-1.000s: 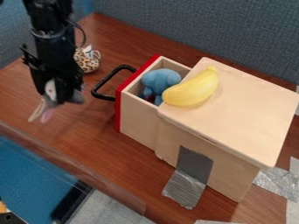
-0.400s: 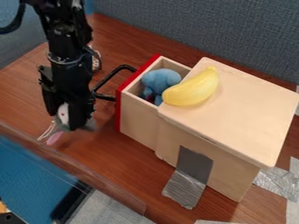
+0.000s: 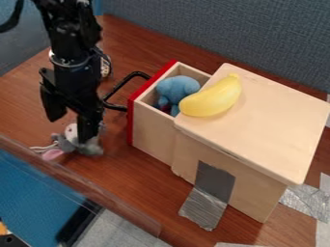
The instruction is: Place the grey thing and put it near the drawer
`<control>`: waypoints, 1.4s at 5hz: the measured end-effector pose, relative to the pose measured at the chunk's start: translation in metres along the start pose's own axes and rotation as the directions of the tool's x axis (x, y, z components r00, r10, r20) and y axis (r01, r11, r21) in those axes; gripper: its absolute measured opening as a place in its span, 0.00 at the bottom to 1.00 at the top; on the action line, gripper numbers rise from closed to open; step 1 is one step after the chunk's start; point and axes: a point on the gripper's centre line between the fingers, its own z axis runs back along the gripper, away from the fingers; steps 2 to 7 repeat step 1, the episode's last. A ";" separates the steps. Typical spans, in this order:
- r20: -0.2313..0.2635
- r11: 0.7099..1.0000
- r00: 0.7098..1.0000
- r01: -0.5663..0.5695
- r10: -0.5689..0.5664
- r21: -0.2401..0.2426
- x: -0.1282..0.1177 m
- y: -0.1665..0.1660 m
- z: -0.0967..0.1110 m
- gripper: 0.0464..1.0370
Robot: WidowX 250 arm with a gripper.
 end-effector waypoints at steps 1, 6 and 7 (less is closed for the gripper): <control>0.021 0.999 0.999 -0.036 0.036 -0.006 -0.004 0.003 0.012 0.96; 0.021 0.999 0.999 -0.036 0.036 -0.006 -0.004 0.003 0.012 0.96; 0.021 0.999 0.999 -0.036 0.036 -0.006 -0.004 0.003 0.012 0.96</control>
